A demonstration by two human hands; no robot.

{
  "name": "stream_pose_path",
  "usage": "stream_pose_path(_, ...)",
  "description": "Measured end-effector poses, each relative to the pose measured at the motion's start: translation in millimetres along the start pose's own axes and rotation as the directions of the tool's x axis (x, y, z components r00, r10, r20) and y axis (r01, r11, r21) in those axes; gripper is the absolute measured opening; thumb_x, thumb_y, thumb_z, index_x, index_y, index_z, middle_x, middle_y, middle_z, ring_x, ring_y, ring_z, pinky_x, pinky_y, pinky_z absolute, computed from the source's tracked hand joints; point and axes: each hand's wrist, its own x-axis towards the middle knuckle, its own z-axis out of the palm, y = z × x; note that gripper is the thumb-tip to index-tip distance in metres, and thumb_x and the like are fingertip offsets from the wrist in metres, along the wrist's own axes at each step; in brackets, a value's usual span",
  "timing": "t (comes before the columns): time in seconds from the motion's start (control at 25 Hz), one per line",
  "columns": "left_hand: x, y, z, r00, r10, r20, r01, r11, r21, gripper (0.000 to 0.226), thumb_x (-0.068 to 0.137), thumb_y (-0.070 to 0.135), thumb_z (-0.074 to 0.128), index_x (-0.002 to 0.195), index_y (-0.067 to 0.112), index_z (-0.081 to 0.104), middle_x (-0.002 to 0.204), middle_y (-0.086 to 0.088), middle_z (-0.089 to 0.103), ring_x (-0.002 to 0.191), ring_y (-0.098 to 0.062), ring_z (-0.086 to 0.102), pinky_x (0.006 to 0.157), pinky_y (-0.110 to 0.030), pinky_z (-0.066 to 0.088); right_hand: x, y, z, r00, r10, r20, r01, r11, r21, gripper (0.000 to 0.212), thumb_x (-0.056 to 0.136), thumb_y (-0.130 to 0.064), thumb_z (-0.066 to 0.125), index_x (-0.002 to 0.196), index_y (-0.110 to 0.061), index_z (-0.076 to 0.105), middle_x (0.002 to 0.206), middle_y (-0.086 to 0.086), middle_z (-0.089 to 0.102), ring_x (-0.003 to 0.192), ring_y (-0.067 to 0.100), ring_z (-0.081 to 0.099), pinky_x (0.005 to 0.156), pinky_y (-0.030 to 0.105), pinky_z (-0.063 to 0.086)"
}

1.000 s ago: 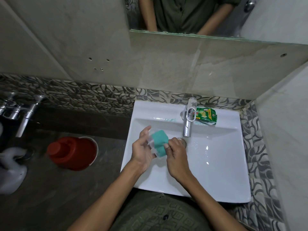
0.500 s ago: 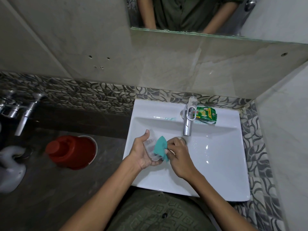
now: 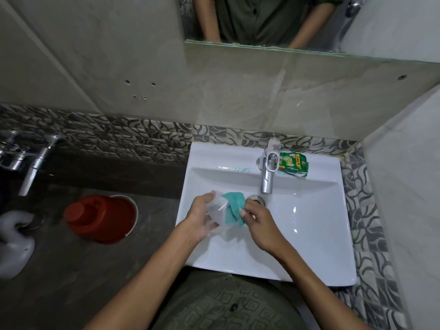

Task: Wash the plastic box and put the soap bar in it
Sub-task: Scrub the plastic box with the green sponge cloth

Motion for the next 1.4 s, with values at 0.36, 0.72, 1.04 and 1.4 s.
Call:
stream_pose_path(0.36, -10.4, -7.5, -7.4, 0.876, 0.45, 0.177, -0.456, 0.647, 0.611, 0.018, 0.094, 0.017, 0.066, 0.077, 0.014, 0.067, 0.059, 0.007, 0.064, 0.057, -0.011, 0.056, 0.067, -0.022, 0.045, 11.4, 10.8, 15.5, 0.818, 0.231, -0.528, -0.248, 0.968, 0.04, 0.017, 0.087, 0.009, 0.055, 0.071, 0.007, 0.06, 0.074, 0.019, 0.055, 0.068, 0.029, 0.05, 0.061, 0.031, 0.037)
stream_pose_path(0.72, -13.2, -29.2, 0.6, 0.875, 0.484, 0.014, -0.412, 0.731, 0.544, 0.021, 0.097, 0.005, 0.051, 0.094, 0.016, 0.069, 0.089, -0.005, 0.076, 0.077, -0.013, 0.075, 0.068, -0.025, 0.057, -18.5, -17.9, 26.7, 0.973, -0.223, -0.057, 0.144, 0.782, -0.606, 0.048, 0.078, 0.004, 0.059, 0.125, -0.003, 0.066, 0.092, 0.015, 0.053, 0.075, 0.031, 0.055, 0.053, 0.034, 0.045)
stream_pose_path(1.04, -16.6, -14.0, 3.2, 0.956, 0.281, -0.085, -0.281, 0.96, 0.013, 0.039, 0.091, -0.021, 0.038, 0.106, -0.002, 0.068, 0.099, -0.019, 0.074, 0.084, -0.028, 0.072, 0.066, -0.03, 0.063, -25.9, -32.1, 26.6, 0.978, -0.209, -0.008, 0.178, 0.85, -0.496, 0.061, 0.085, 0.003, 0.046, 0.143, -0.015, 0.055, 0.098, 0.012, 0.044, 0.082, 0.029, 0.049, 0.059, 0.038, 0.044)
stream_pose_path(1.4, -18.3, -6.4, -6.4, 0.958, 0.266, -0.108, -0.282, 0.945, -0.169, 0.04, 0.096, -0.021, 0.033, 0.117, 0.0, 0.059, 0.109, -0.02, 0.067, 0.091, -0.028, 0.069, 0.068, -0.036, 0.062, -28.6, -36.7, 40.0, 0.982, -0.188, 0.008, 0.164, 0.833, -0.528, 0.058, 0.09, -0.005, 0.046, 0.148, -0.008, 0.047, 0.102, 0.012, 0.048, 0.084, 0.026, 0.049, 0.066, 0.038, 0.048)
